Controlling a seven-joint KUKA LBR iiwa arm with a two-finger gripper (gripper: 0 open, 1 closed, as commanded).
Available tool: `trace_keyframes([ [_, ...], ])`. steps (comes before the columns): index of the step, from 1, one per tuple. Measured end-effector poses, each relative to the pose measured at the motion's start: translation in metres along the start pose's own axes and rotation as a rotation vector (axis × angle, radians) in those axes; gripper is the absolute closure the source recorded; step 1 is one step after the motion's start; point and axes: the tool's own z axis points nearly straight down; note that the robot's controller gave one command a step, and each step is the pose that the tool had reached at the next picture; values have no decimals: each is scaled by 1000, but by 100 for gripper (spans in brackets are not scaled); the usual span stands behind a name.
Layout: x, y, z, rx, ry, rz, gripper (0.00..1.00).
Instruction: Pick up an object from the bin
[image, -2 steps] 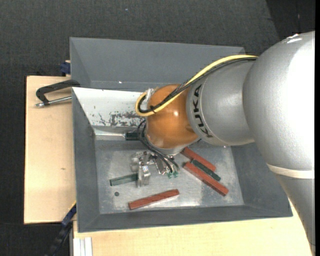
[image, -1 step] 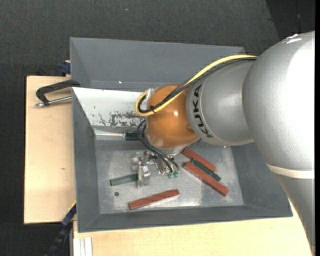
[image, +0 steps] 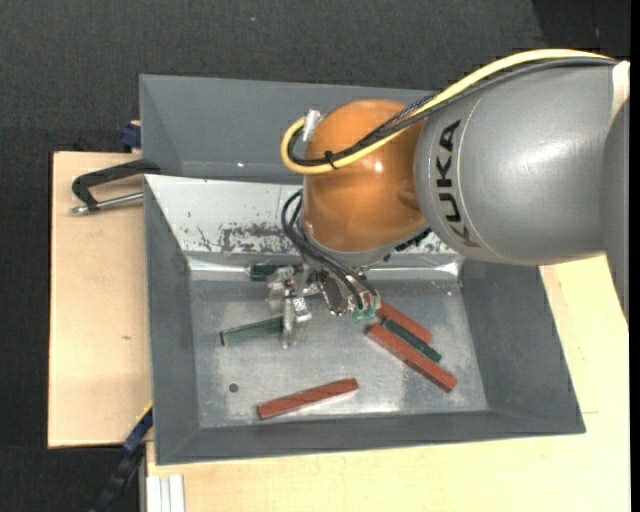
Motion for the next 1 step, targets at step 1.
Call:
trace_keyframes([
  [1, 0, 0, 0, 0, 0, 0, 100],
])
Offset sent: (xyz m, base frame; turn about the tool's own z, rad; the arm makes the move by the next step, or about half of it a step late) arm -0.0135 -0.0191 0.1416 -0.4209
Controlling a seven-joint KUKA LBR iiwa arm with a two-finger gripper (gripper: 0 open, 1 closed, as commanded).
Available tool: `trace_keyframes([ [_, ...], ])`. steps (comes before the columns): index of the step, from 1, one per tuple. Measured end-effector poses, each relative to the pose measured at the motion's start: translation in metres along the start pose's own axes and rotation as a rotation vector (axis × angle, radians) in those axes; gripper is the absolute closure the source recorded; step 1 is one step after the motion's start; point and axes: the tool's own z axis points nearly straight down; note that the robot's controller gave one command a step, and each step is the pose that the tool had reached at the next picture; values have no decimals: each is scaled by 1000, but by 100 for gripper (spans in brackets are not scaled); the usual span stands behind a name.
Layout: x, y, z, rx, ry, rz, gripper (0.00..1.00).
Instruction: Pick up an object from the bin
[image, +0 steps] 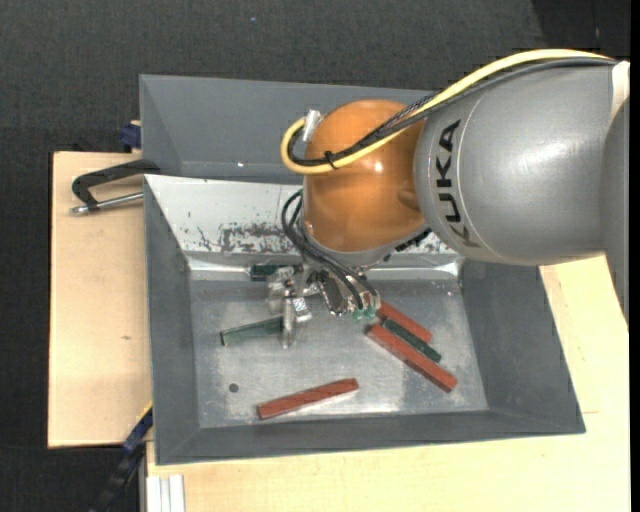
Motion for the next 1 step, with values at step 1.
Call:
trace_keyframes([
  [1, 16, -14, -143, 1, -4, -416, 100],
])
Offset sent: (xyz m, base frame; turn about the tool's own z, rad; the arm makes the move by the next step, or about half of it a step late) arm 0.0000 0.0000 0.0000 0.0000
